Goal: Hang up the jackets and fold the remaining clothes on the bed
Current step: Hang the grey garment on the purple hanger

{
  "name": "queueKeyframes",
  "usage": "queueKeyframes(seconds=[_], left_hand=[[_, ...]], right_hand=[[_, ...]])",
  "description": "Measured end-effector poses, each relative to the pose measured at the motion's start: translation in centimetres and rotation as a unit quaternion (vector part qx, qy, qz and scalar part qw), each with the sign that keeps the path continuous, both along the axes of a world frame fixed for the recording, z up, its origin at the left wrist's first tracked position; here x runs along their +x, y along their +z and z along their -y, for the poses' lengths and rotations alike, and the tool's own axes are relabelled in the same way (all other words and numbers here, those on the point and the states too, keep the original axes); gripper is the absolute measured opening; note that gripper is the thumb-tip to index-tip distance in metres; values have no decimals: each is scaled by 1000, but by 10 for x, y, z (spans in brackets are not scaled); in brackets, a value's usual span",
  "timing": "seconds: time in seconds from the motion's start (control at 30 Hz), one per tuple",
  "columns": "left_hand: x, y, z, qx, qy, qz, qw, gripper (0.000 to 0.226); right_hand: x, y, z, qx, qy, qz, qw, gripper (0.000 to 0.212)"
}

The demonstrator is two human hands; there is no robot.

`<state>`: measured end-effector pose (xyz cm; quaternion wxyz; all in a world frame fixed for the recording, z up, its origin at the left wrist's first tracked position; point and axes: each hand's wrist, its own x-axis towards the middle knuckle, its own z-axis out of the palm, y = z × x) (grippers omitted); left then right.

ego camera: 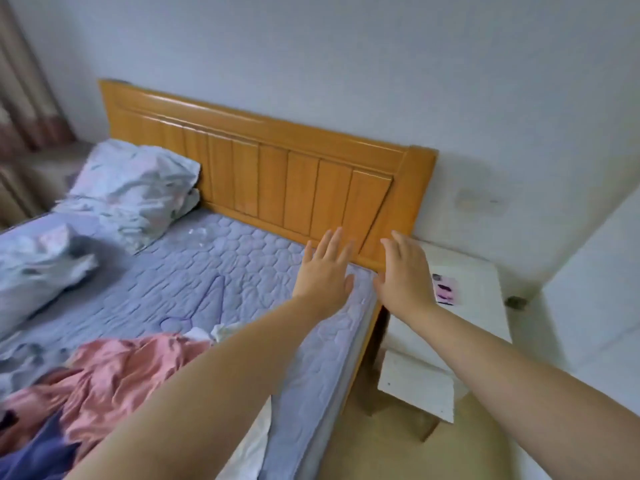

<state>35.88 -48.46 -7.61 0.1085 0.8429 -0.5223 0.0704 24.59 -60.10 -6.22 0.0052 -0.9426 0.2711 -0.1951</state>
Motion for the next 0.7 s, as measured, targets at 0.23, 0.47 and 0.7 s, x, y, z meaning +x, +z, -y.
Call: queueKeyframes(seconds=[0.23,0.47,0.7], left_hand=[[50,-24,-167,-4,290,-42,956,64],[-15,-35,-358,-4,501,-52,864,64],[-117,-31,-535,-2,630,-50,775,66]], right_hand=[[129,-32,-123,49,269,-2,962,57],[137,-51,-310,69,458,-34,886,55],[77,-48,-508,65,585,-56,807,60]])
